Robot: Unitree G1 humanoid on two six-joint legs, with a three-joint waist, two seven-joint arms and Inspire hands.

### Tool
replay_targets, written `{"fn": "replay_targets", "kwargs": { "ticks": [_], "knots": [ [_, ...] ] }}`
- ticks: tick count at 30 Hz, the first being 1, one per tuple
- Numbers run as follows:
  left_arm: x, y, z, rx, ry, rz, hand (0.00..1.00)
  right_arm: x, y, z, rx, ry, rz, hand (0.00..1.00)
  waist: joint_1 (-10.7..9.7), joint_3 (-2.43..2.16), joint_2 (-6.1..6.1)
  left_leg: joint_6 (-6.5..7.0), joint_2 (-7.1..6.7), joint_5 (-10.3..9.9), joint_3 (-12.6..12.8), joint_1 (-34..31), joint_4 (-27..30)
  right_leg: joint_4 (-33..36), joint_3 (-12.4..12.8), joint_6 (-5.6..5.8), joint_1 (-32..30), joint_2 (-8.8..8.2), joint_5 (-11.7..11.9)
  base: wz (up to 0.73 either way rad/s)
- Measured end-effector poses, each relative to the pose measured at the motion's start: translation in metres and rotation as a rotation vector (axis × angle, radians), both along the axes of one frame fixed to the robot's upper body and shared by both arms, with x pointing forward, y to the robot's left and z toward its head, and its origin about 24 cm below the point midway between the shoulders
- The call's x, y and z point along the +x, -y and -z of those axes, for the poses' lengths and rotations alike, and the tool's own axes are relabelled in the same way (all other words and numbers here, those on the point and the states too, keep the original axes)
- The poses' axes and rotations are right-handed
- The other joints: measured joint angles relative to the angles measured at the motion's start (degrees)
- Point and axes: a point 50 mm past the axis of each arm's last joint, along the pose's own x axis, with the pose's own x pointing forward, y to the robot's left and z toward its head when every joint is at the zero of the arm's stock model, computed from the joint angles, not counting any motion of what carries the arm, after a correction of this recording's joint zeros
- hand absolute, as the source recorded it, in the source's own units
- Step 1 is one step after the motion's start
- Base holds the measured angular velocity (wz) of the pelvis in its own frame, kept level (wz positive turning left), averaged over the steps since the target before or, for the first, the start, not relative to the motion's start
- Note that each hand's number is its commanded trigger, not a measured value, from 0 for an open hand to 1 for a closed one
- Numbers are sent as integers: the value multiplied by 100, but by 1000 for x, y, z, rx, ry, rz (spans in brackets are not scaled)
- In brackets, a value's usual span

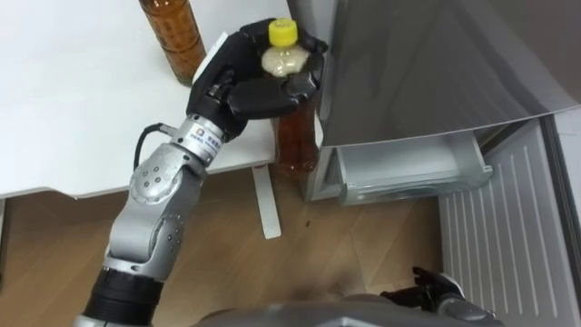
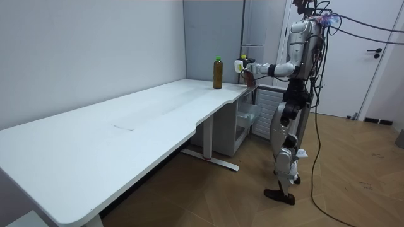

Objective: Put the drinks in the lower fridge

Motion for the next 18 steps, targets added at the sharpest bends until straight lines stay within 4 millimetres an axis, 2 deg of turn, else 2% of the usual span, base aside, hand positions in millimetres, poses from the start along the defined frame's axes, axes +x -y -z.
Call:
{"fn": "replay_targets", "kwargs": {
  "ticks": [6, 16, 18],
  "knots": [
    [-1, 1, 14, 19, -65, 12, 100, 2, -1, 0, 6, 4, -1, 0, 22, 5, -25, 0, 0, 0, 8, -8, -1, 6, -6, 0, -11, -2, 0, 0],
    [0, -1, 13, 21, -60, 12, 100, 7, -2, -1, 32, 12, -2, 0, 47, -8, -9, 0, 5, 0, 16, 1, 9, 7, -37, -2, 5, -5, 1, 0],
    [1, 1, 12, 14, -57, 16, 100, 13, -3, -2, 28, 18, -34, 0, 69, -11, -4, 0, 5, 0, 15, 5, 8, 13, -22, -2, 3, -5, 1, -2]
  ]
}}
